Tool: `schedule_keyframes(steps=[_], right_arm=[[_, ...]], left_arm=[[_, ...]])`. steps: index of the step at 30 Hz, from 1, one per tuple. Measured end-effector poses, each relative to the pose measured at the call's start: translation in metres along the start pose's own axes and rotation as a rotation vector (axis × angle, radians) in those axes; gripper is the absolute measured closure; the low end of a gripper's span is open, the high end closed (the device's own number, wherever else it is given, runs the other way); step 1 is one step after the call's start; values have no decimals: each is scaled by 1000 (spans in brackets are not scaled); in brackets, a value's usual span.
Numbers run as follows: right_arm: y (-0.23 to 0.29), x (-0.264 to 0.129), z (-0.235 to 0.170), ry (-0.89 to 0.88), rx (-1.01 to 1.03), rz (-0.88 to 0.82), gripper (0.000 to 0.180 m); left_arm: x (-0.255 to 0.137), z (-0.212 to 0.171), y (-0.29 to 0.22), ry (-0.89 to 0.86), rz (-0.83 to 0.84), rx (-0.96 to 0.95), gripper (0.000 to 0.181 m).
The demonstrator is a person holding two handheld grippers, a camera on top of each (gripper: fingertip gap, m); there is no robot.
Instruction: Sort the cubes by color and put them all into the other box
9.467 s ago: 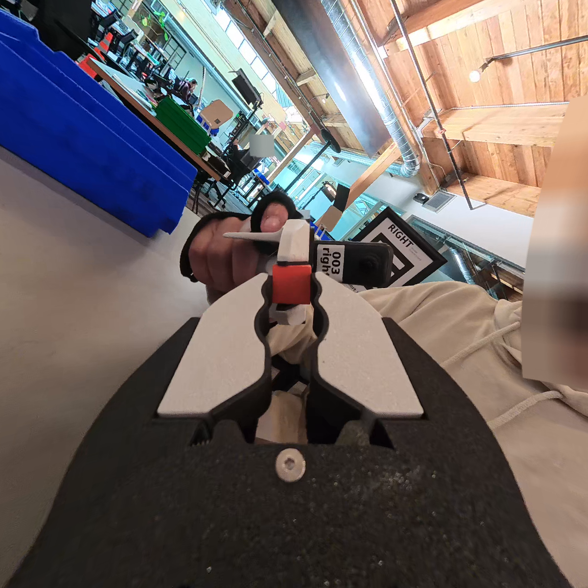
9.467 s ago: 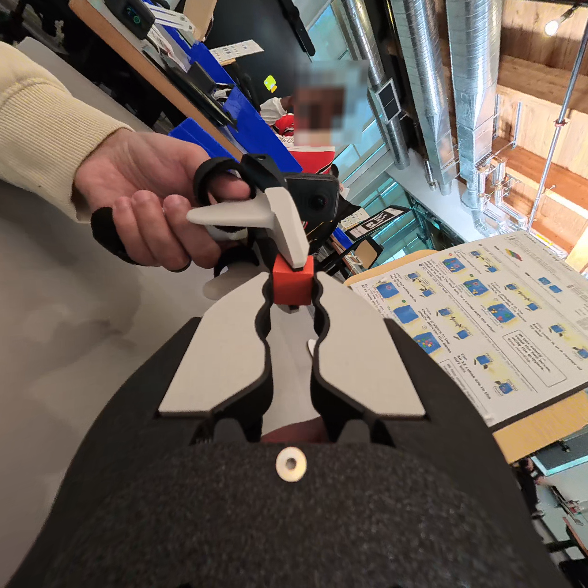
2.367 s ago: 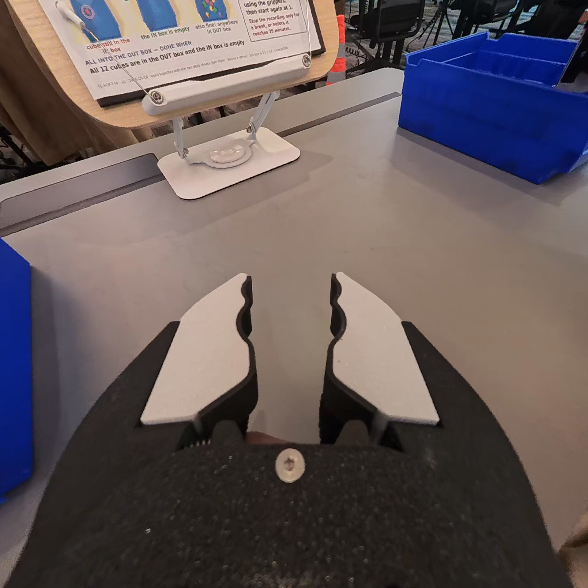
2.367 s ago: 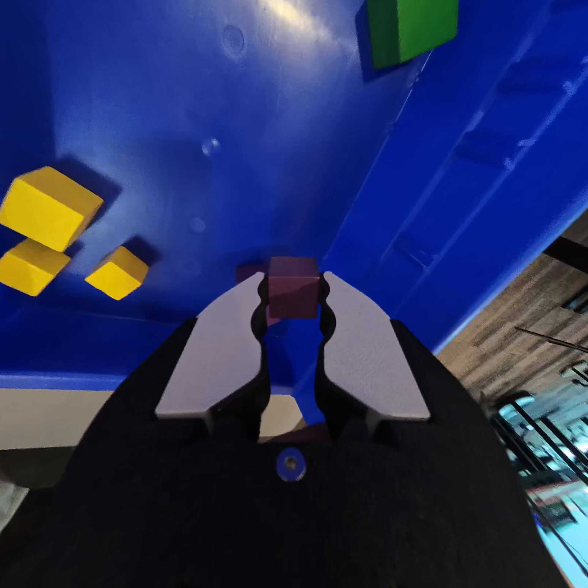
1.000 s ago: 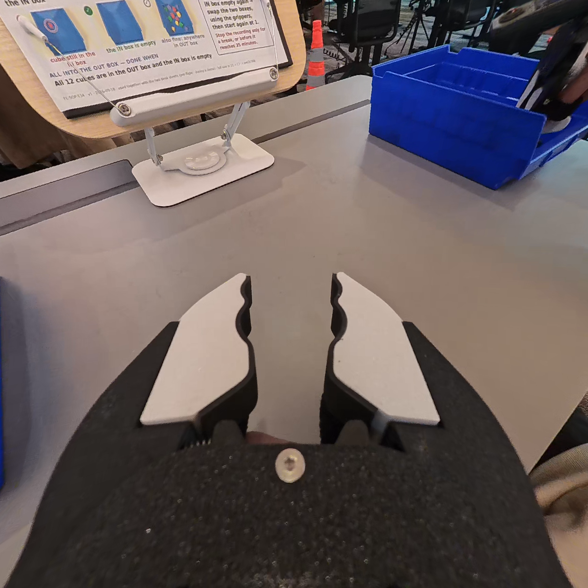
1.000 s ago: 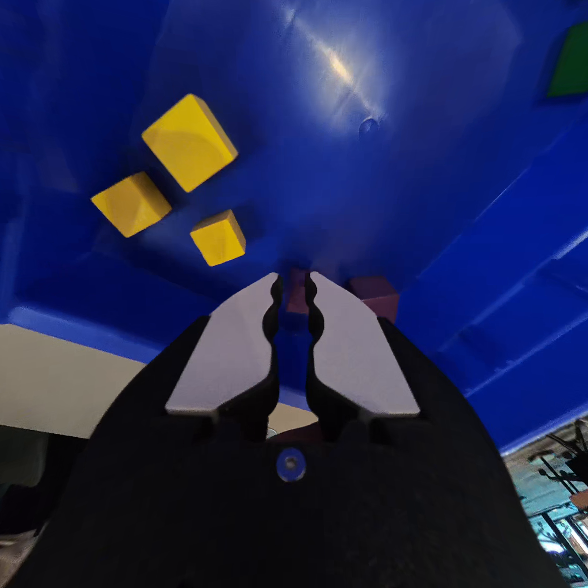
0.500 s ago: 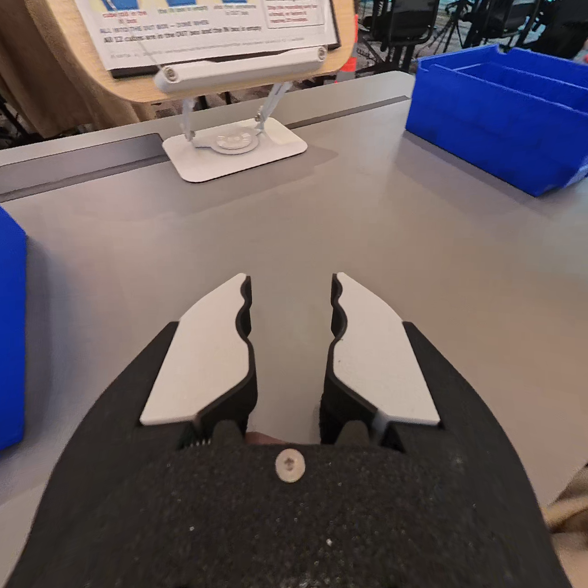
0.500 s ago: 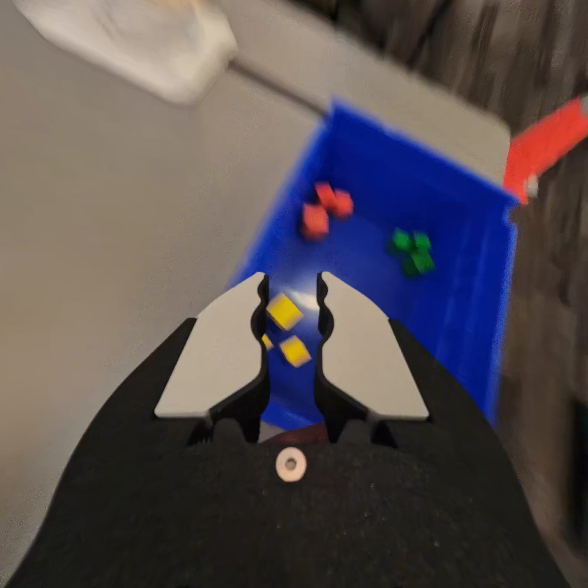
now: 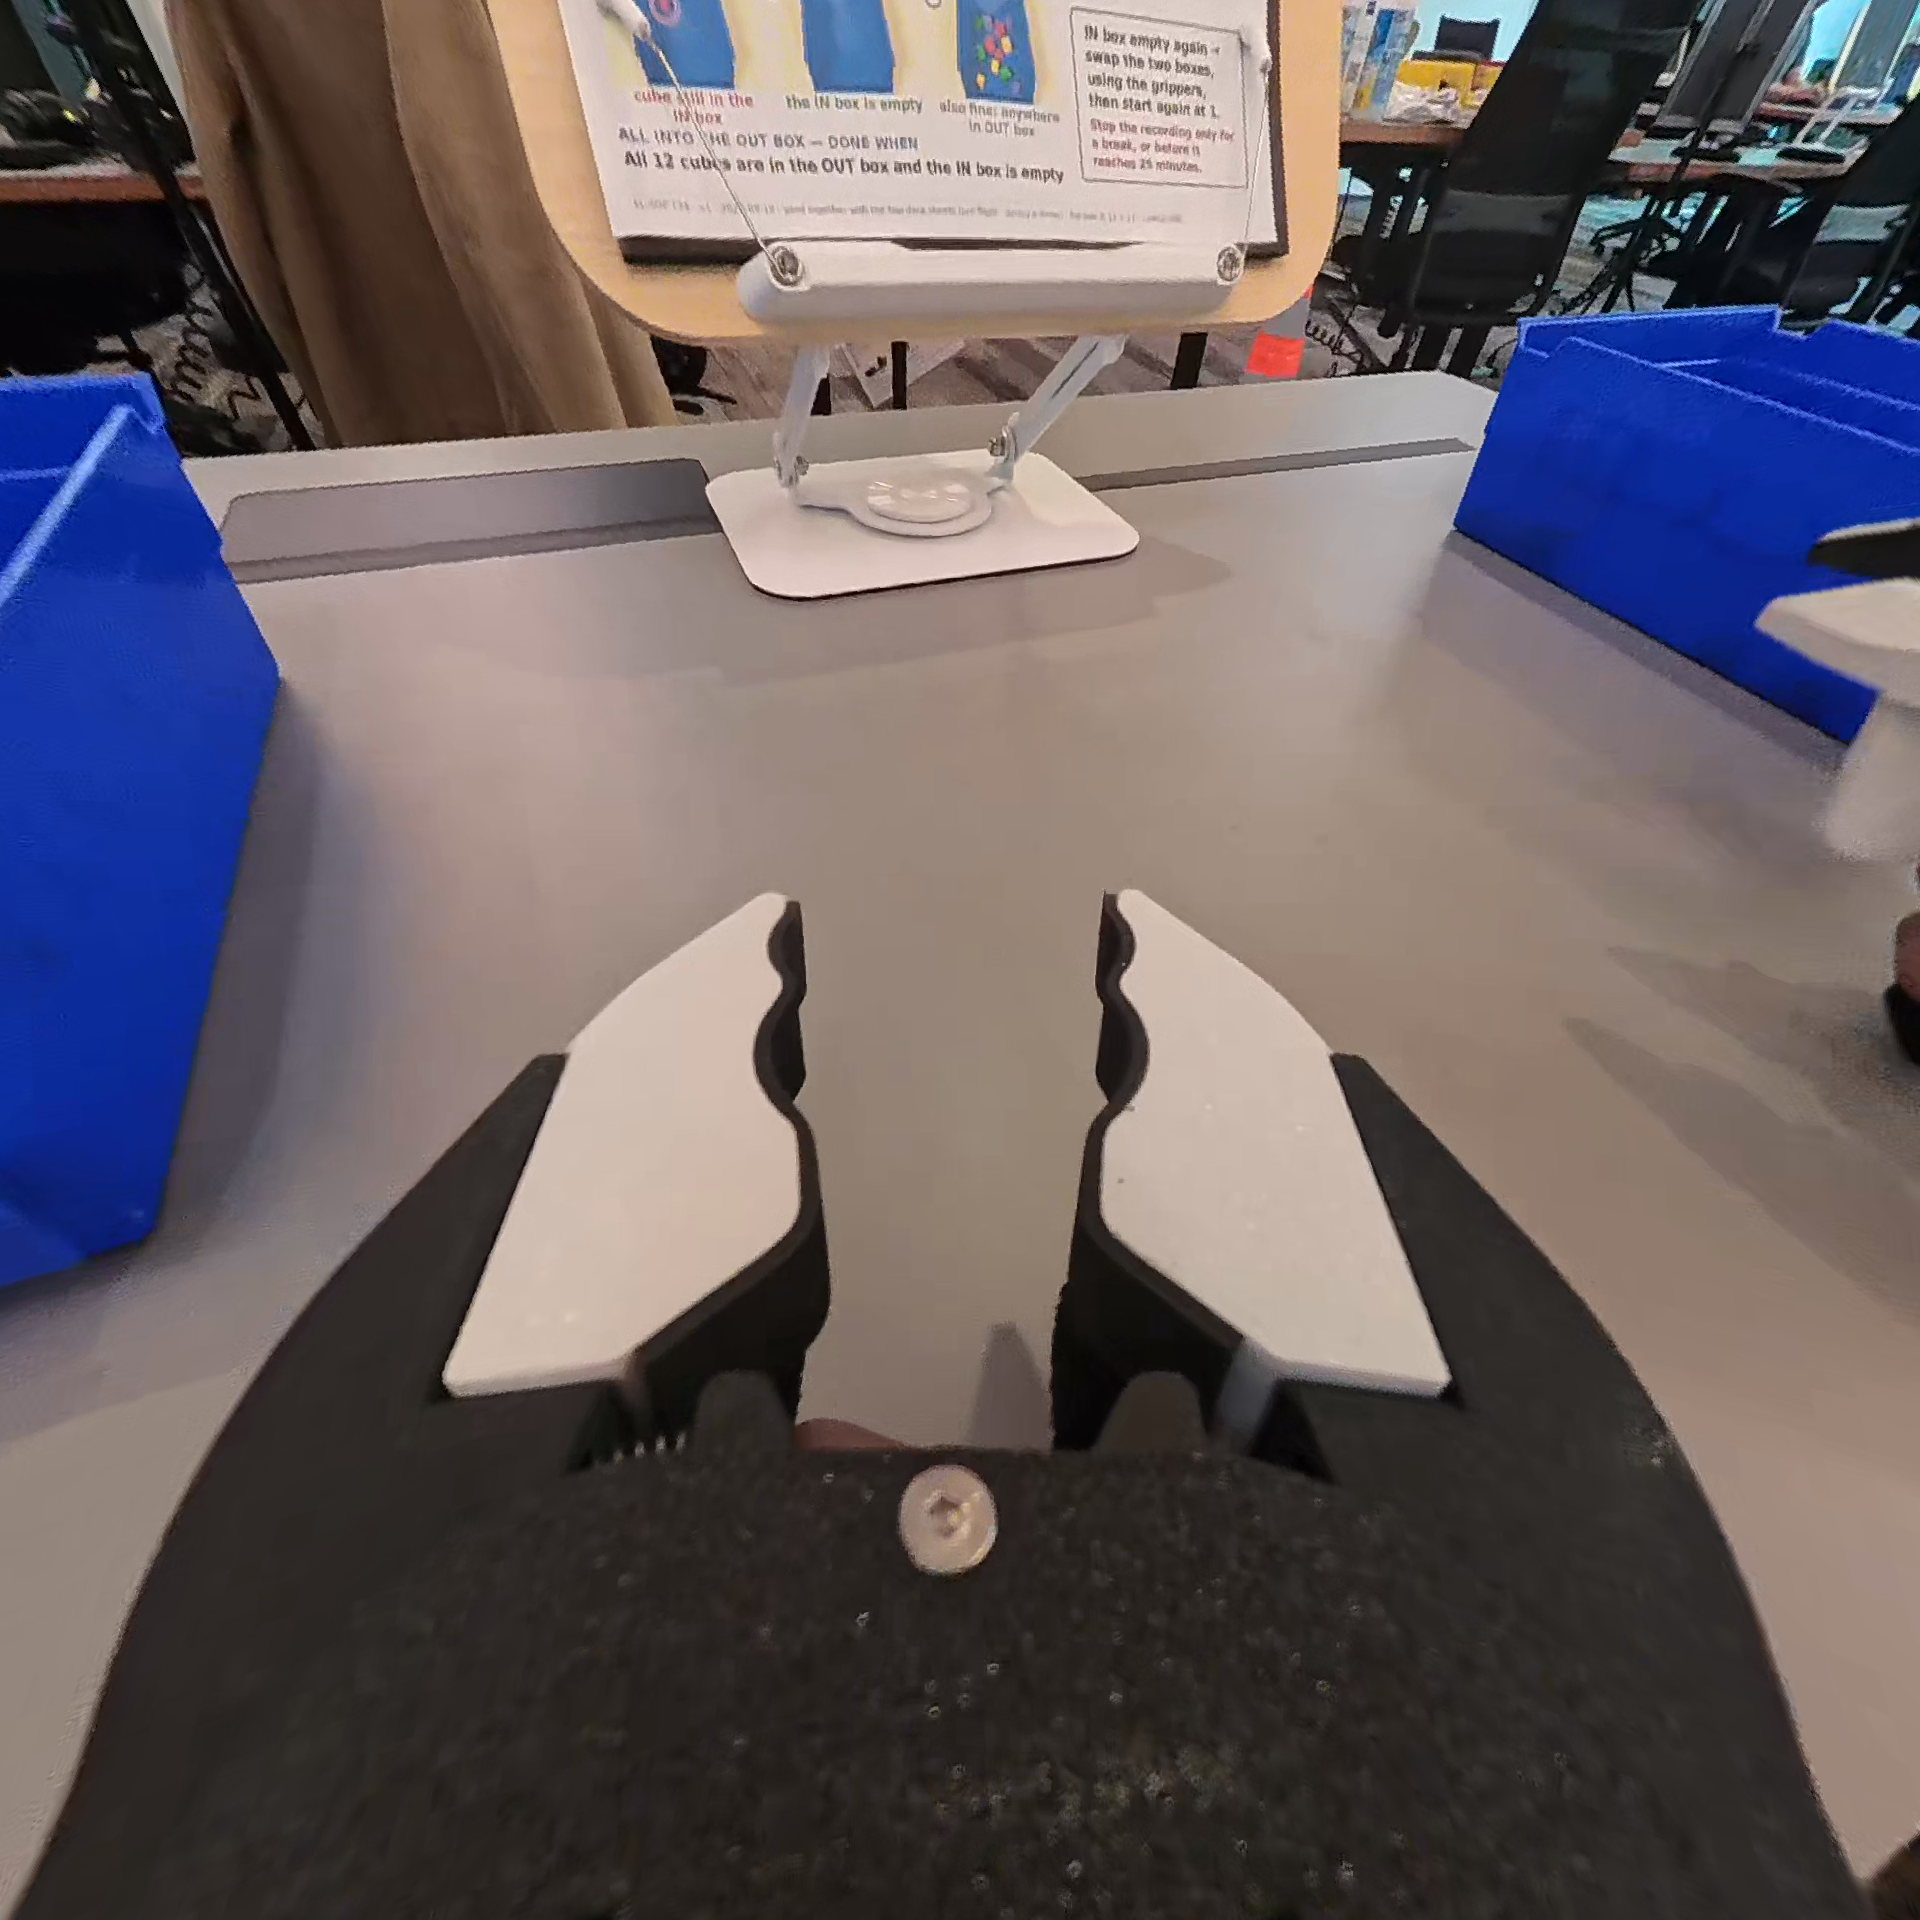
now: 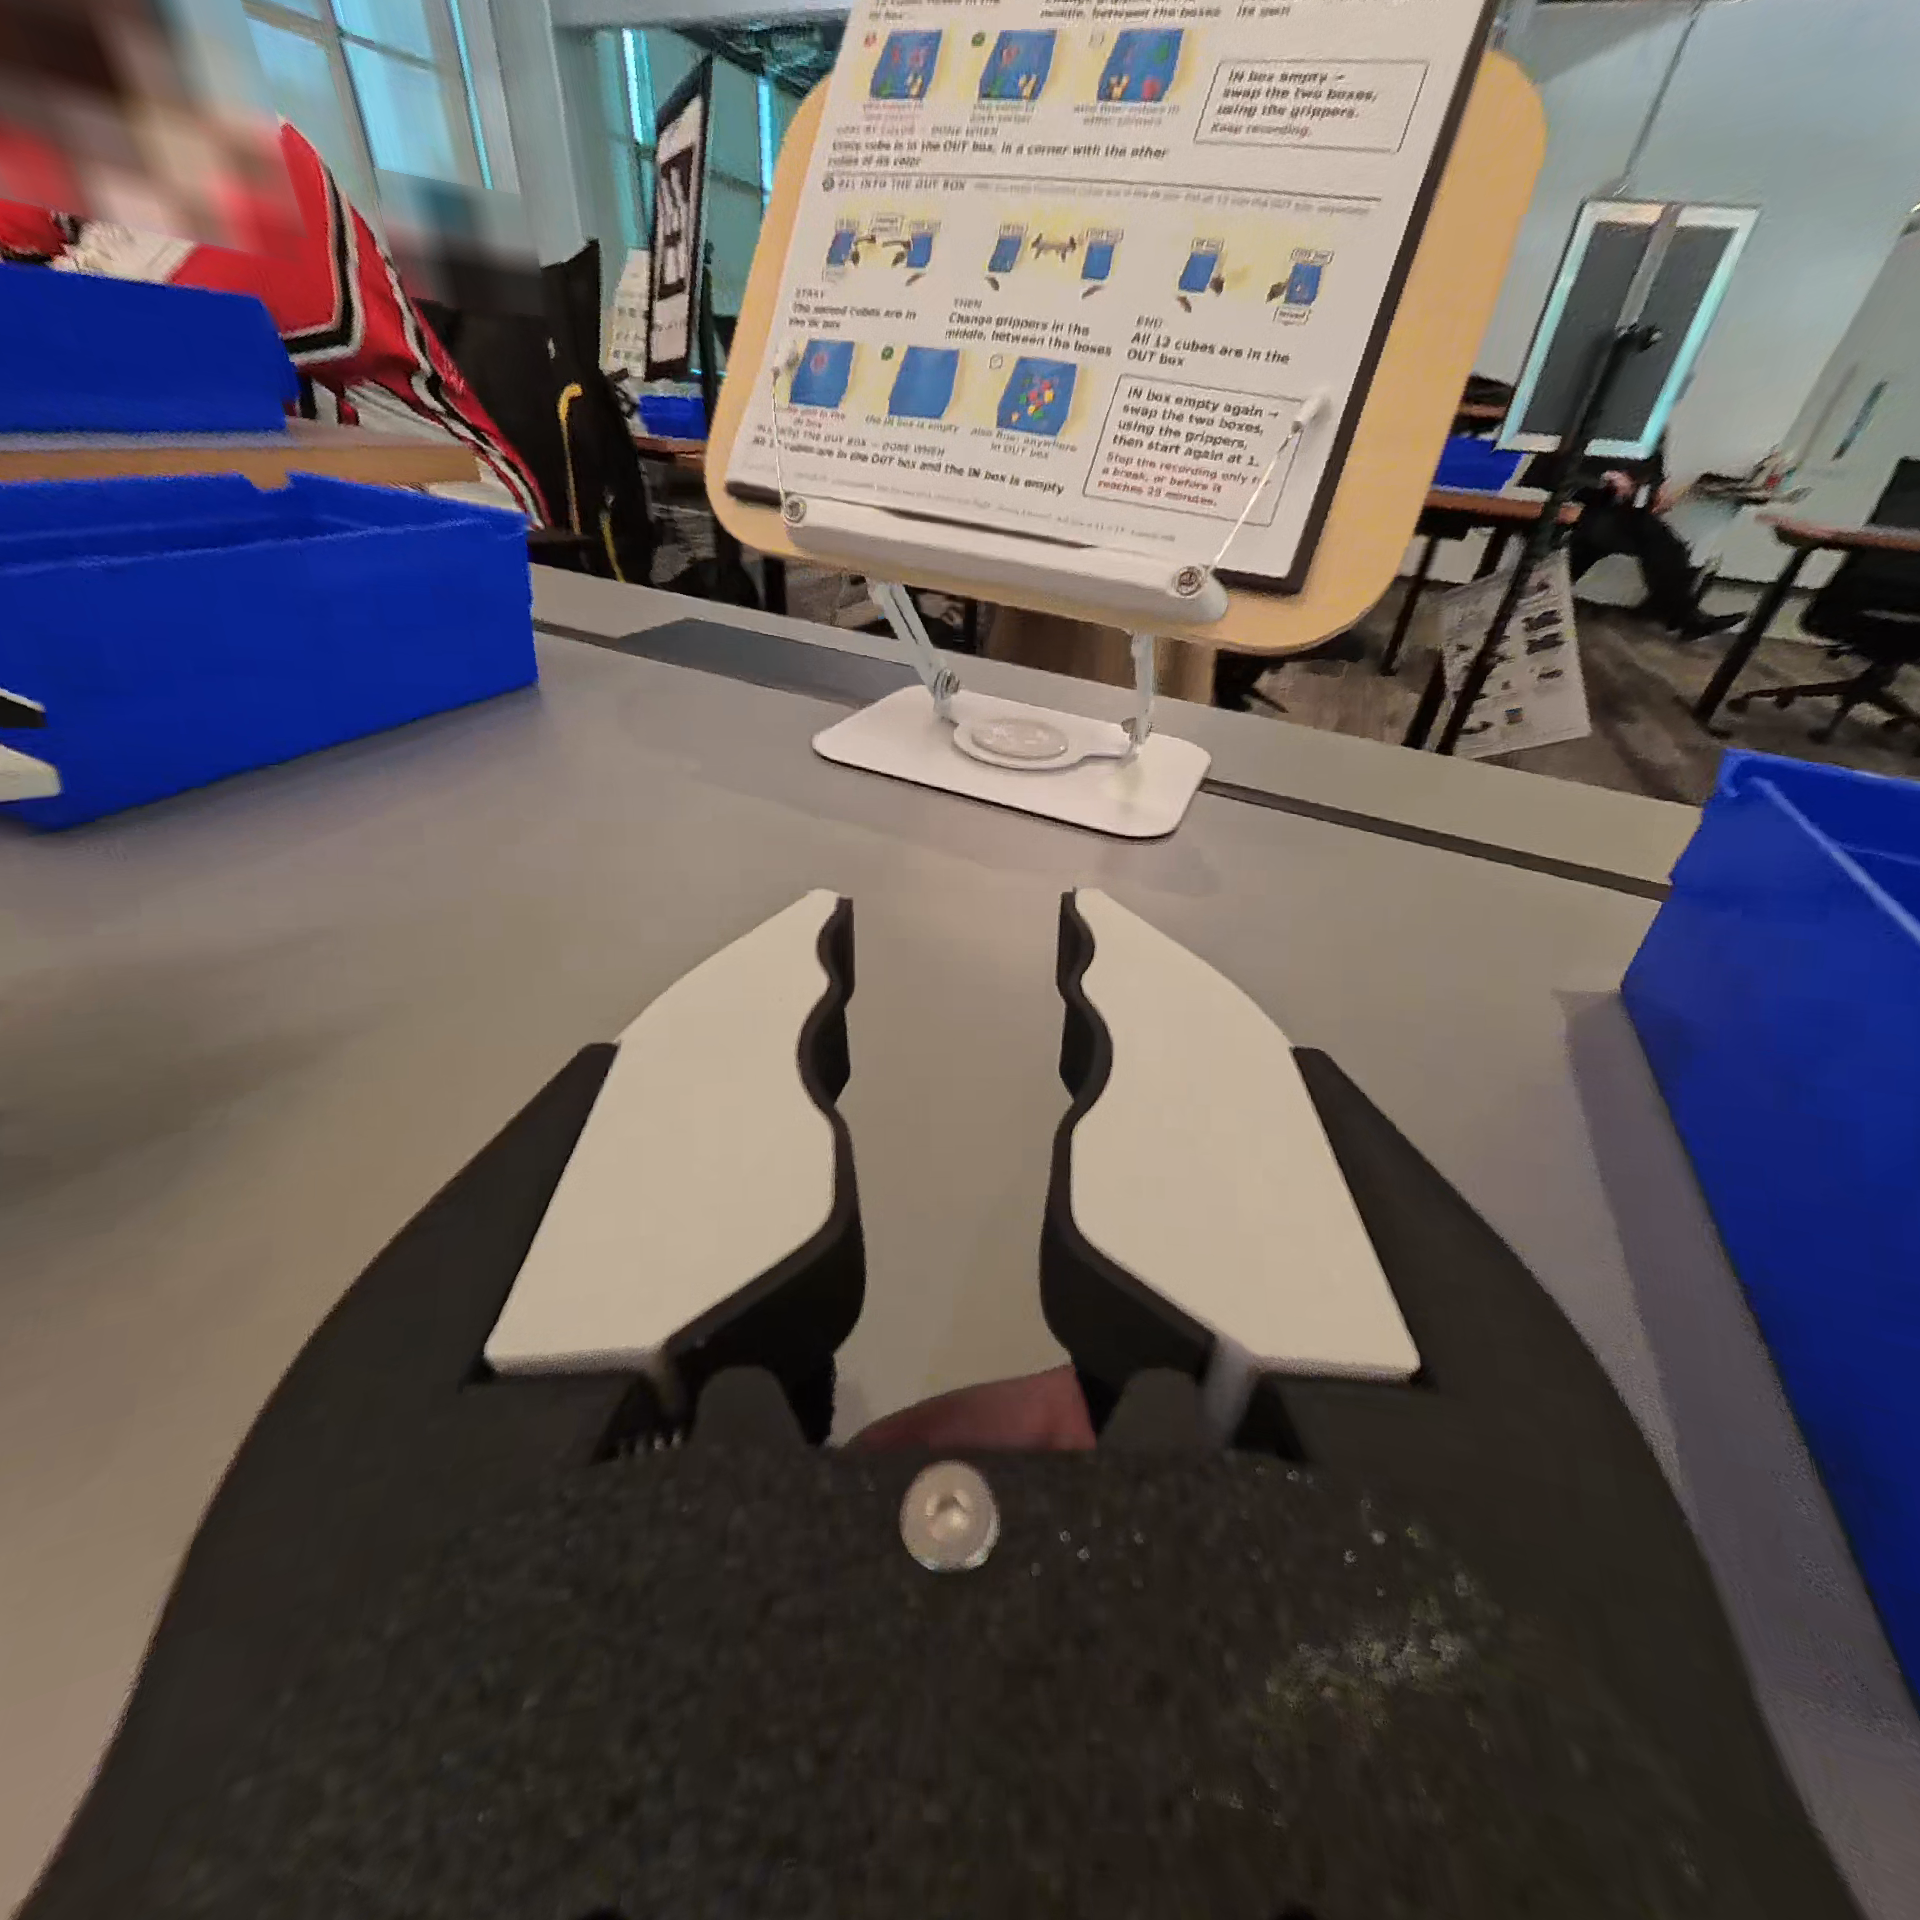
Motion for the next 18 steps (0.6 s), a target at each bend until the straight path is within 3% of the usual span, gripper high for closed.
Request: schedule_keyframes(steps=[18], right_arm=[[4,-7,-6,-17,-29,-11,143]], left_arm=[[3,-12,-6,36,24,18,132]])
Point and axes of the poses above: each gripper's, where its closed fingertips meet, x out along the fingers, z out of its top, y = z × x across the jaws, the point moved 3 cm from there along -x, back along the fingers, and after that the axes turned 11 degrees about x, right-handed, at the moved point
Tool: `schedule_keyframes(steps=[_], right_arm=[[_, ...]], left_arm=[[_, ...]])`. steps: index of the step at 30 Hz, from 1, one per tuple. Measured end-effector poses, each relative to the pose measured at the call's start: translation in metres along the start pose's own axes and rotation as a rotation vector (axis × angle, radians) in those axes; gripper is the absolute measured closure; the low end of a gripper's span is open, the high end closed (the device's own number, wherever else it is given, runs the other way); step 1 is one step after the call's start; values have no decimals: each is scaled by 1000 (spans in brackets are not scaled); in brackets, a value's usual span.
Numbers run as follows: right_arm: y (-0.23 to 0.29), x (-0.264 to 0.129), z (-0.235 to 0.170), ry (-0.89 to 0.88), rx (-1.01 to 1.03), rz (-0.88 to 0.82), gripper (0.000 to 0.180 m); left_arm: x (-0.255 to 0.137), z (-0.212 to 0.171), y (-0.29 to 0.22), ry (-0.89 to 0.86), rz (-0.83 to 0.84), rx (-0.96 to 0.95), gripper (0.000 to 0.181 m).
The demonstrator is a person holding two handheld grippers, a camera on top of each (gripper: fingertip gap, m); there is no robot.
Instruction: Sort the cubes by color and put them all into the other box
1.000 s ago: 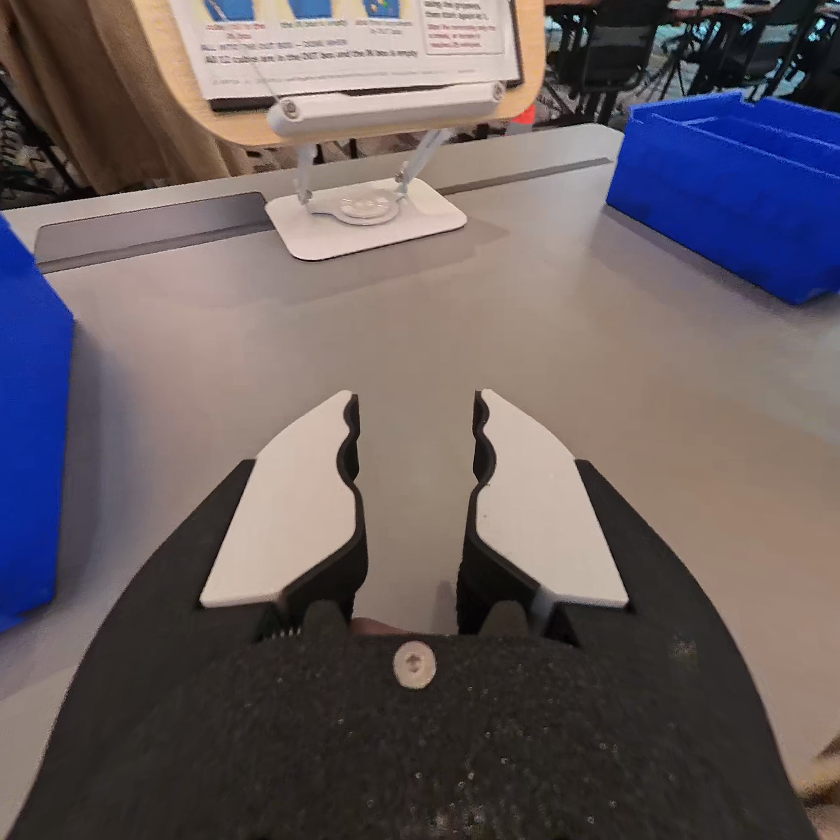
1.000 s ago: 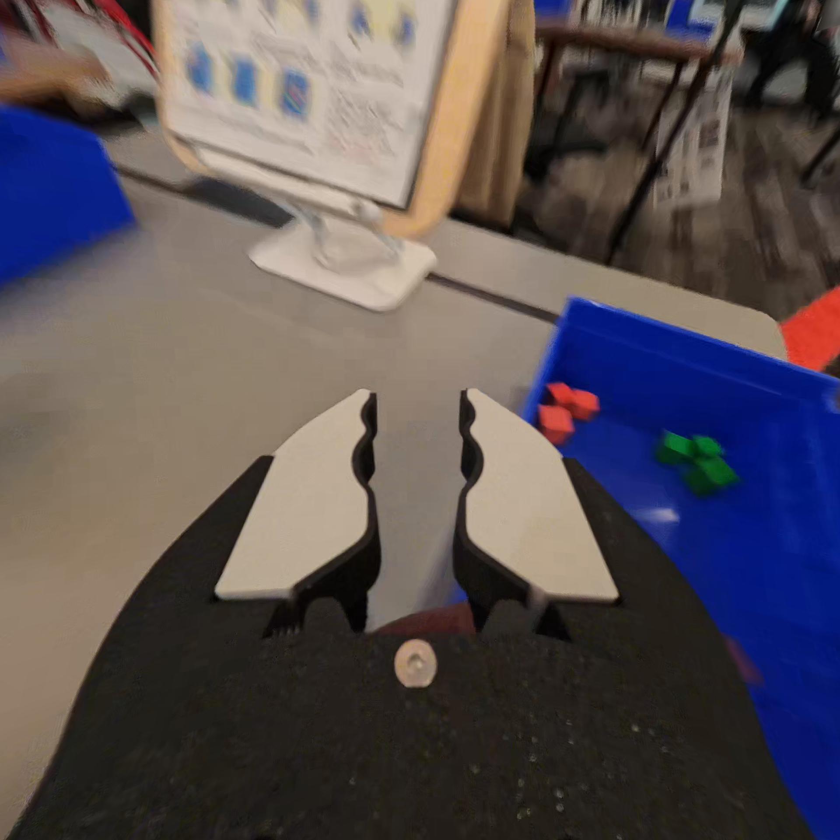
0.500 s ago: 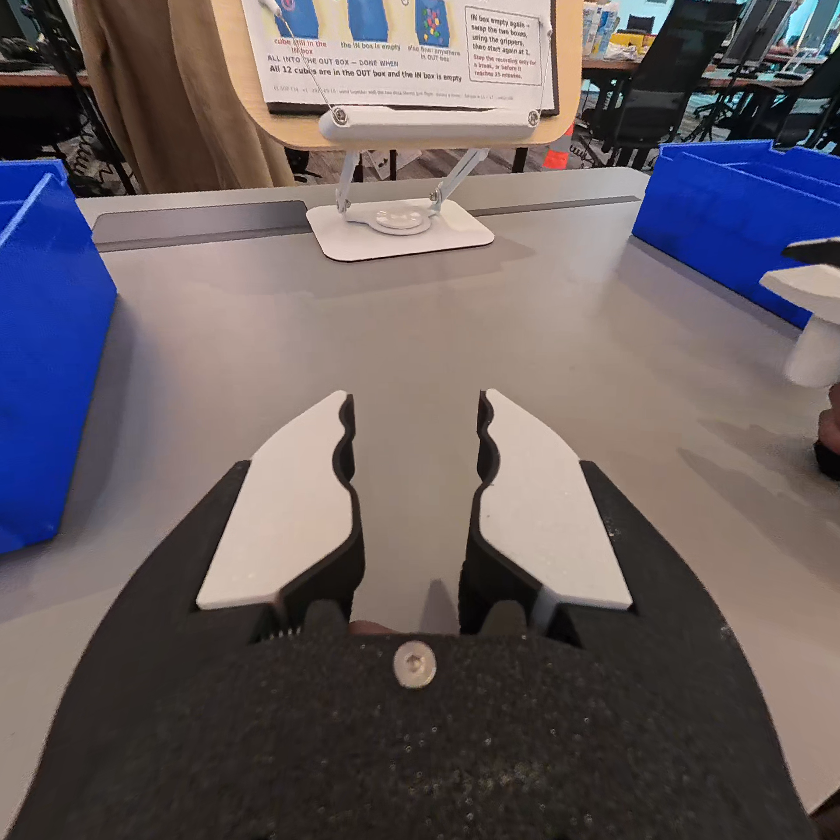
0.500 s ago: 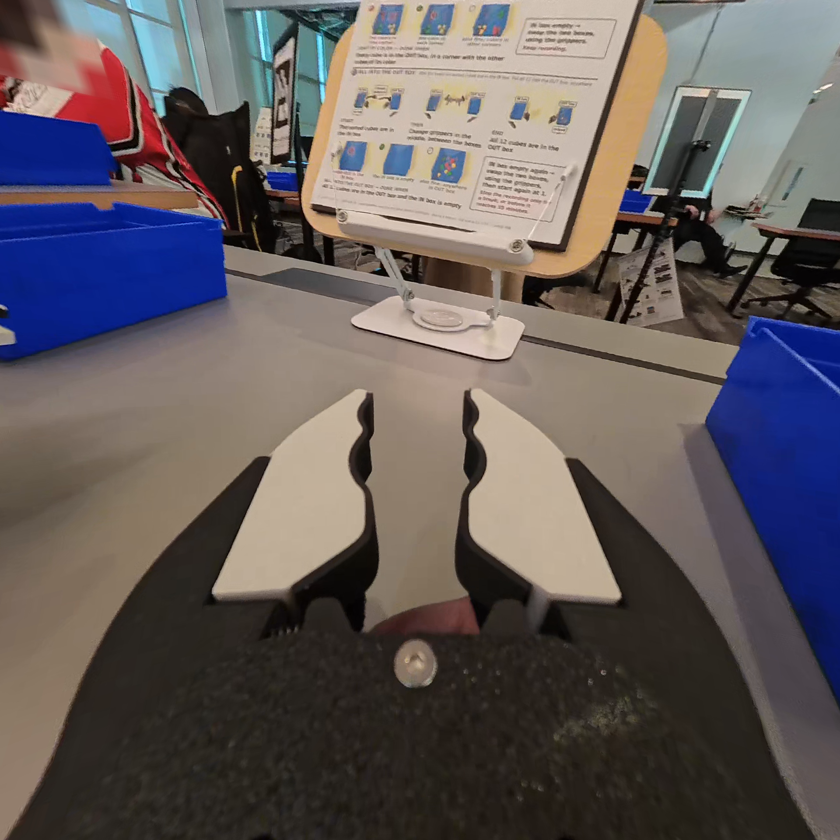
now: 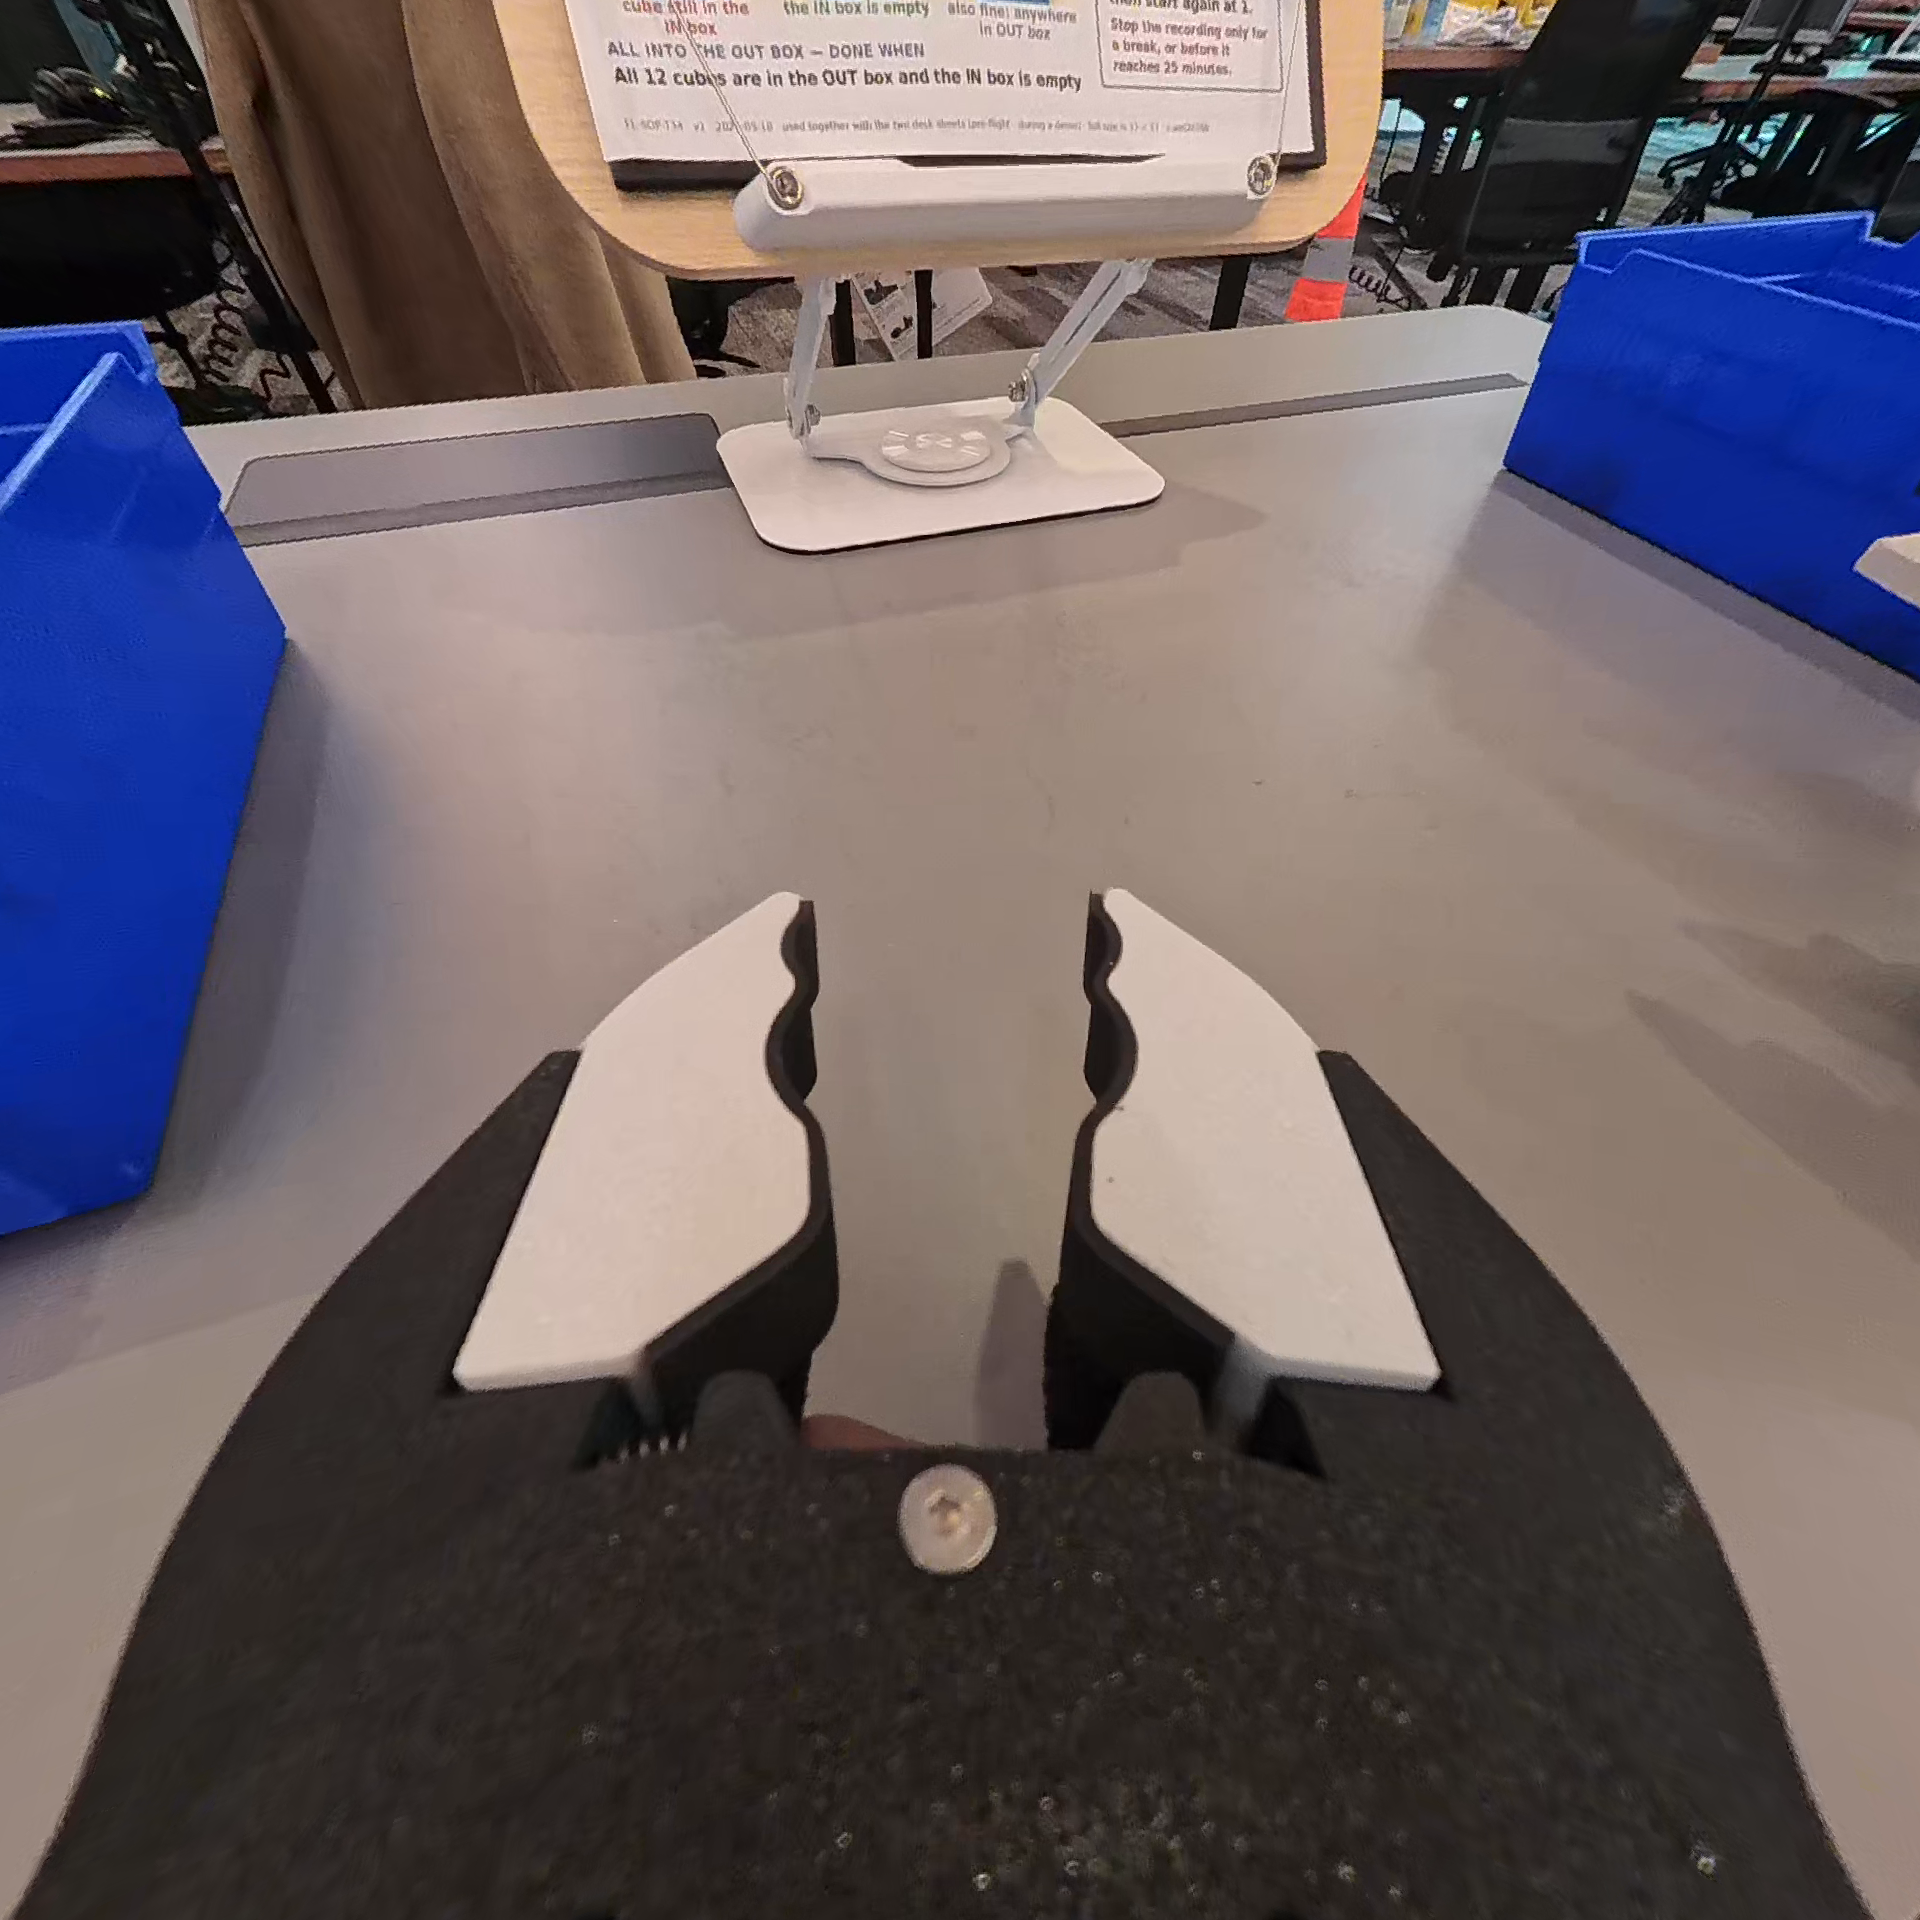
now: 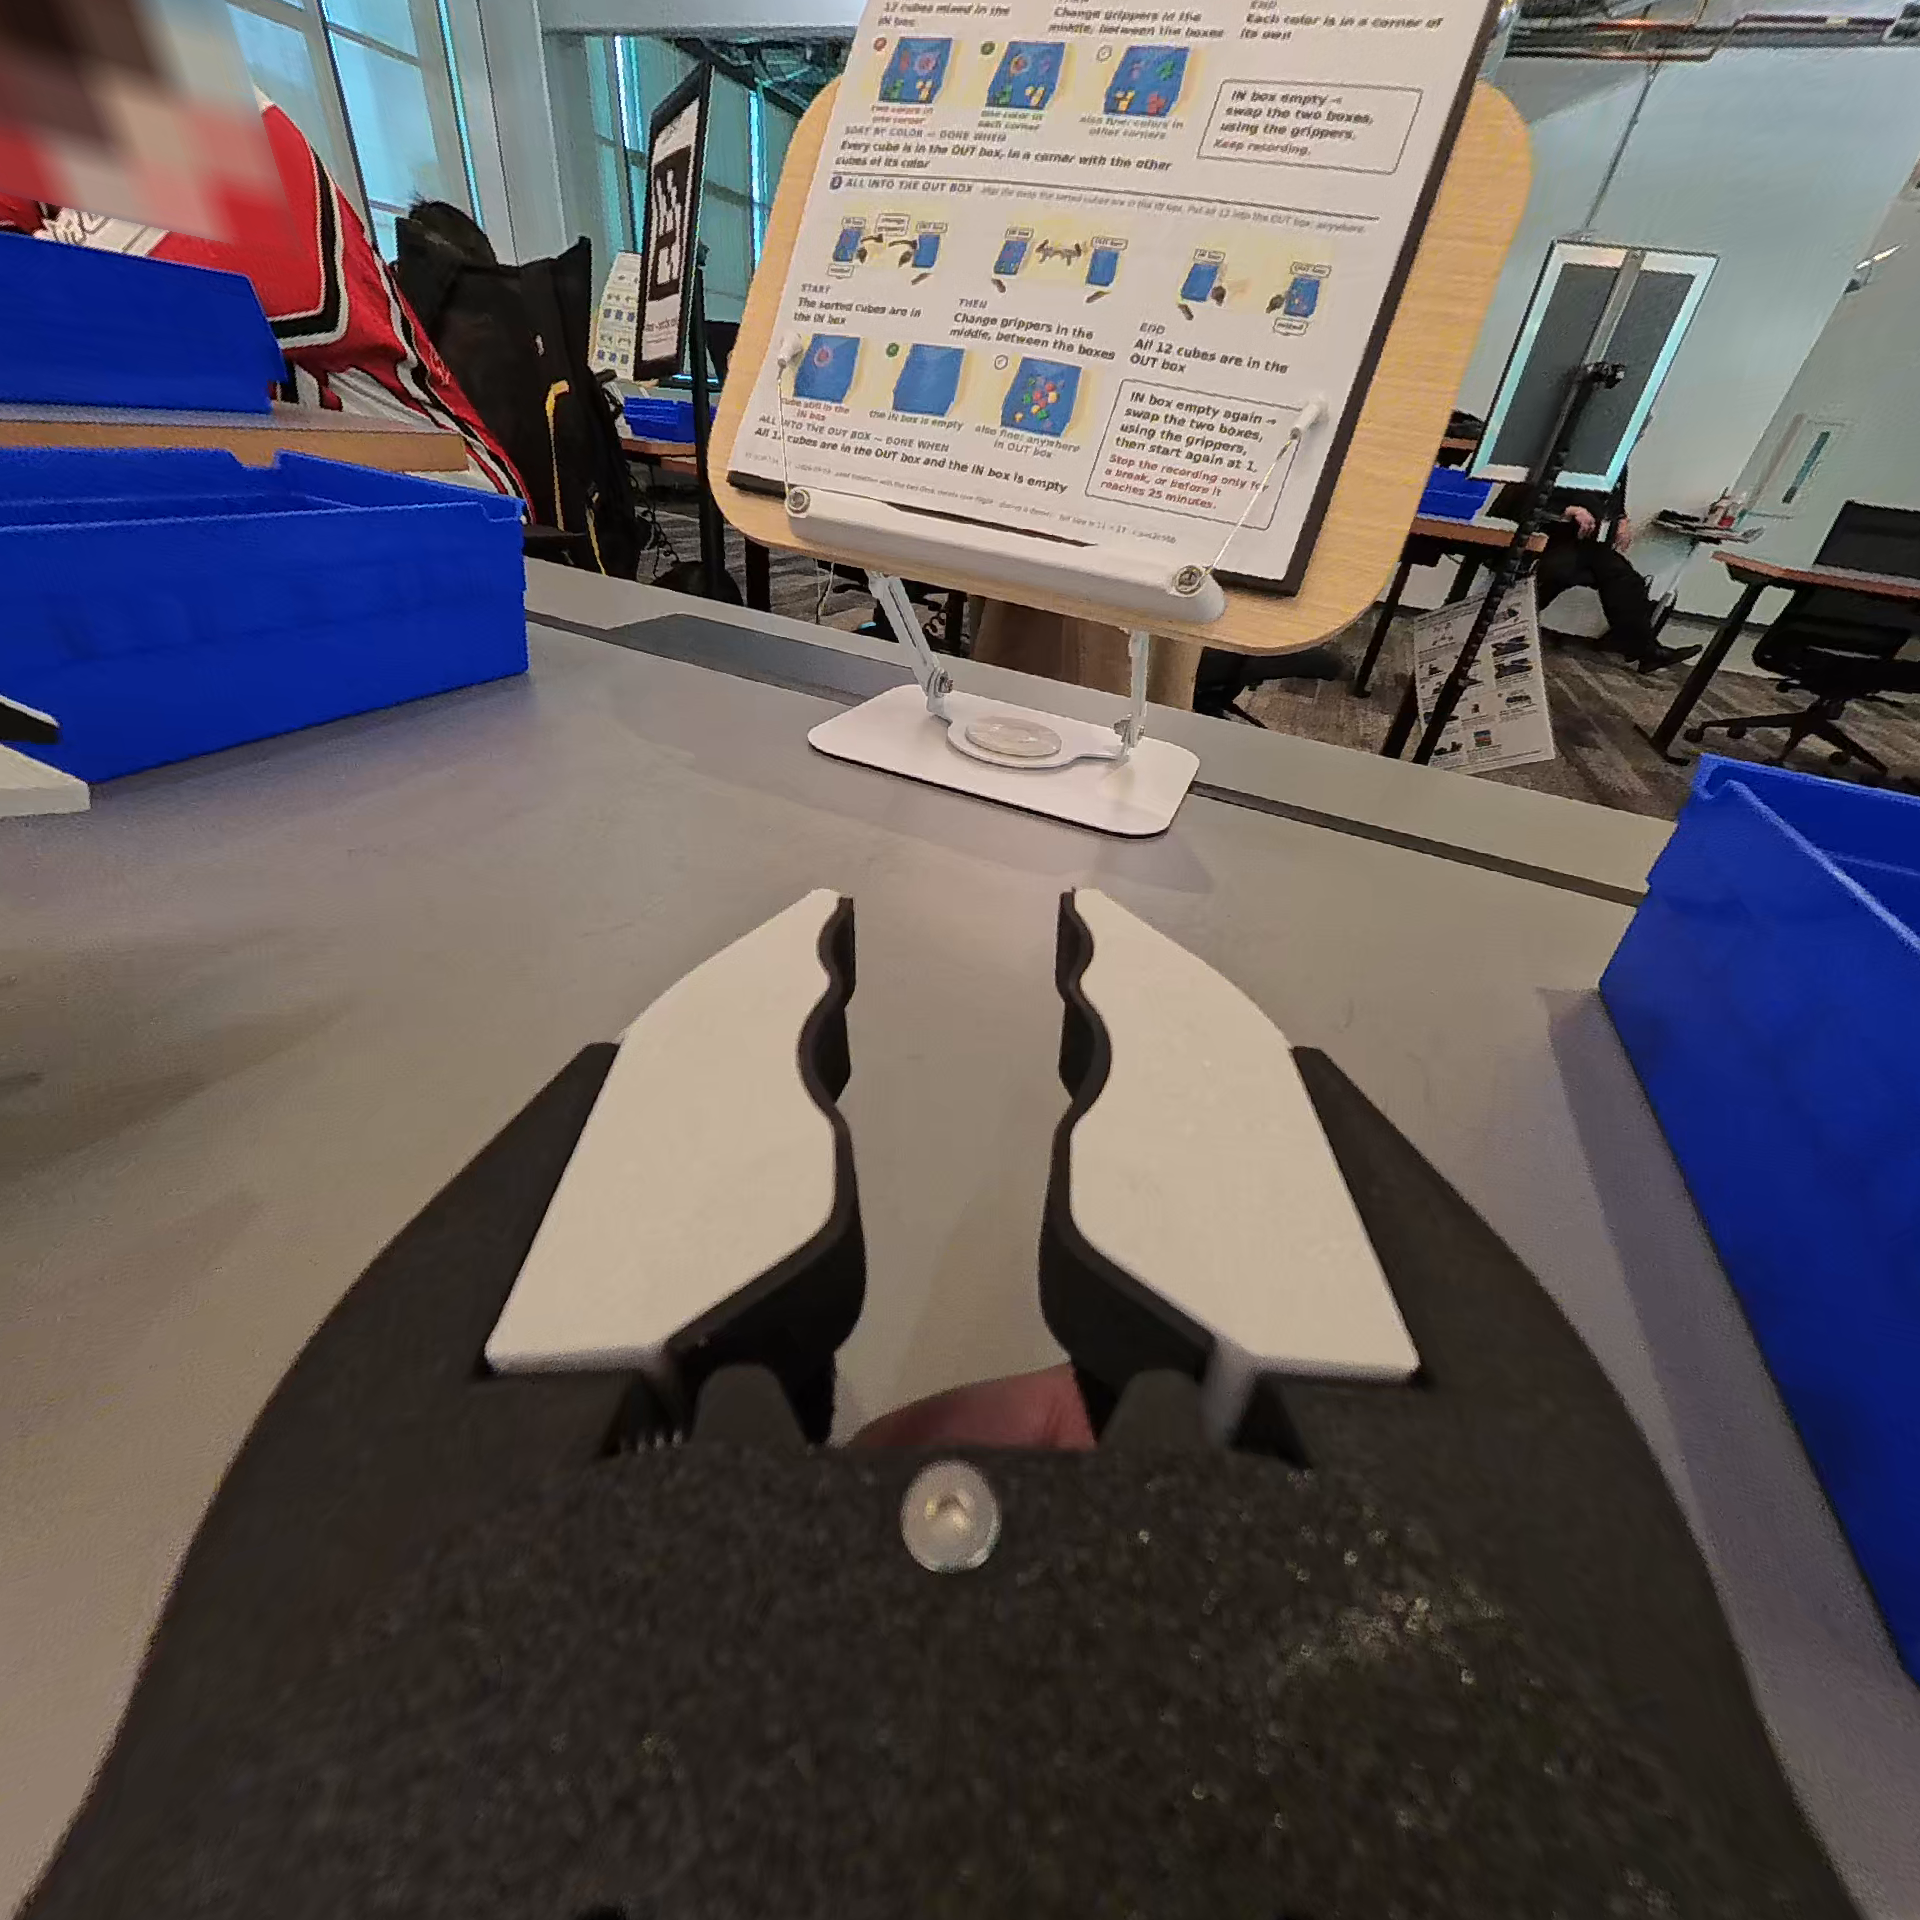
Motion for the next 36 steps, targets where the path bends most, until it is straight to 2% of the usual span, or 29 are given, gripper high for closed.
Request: schedule_keyframes(steps=[6,10,14,17,21,31,36], right_arm=[[-8,-12,10,-44,-1,-51,141],[-66,-55,41,-113,149,-203,141],[-133,-79,33,-57,198,-378,130],[-157,-81,17,22,220,-450,123],[-161,-68,-1,124,244,-453,116],[-153,-47,-2,172,286,-424,113],[-136,-36,-3,162,328,-332,115]], left_arm=[[2,-2,-3,20,-22,-1,131],[0,-5,-5,33,-54,-17,130],[2,-8,-7,45,-83,-27,130],[3,-7,-7,46,-96,-33,130],[2,-3,-6,38,-106,-34,130],[6,-5,-13,53,-125,-22,129],[25,8,-42,69,-199,-3,126]])
Point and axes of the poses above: each gripper's, where its closed fingertips meet, x out along the fingers, z out of its top, y = z × x across the jaws, the point moved 3 cm from there along -x, back along the fingers, and after that the axes turned 11 degrees about x, right-handed, at the moved point
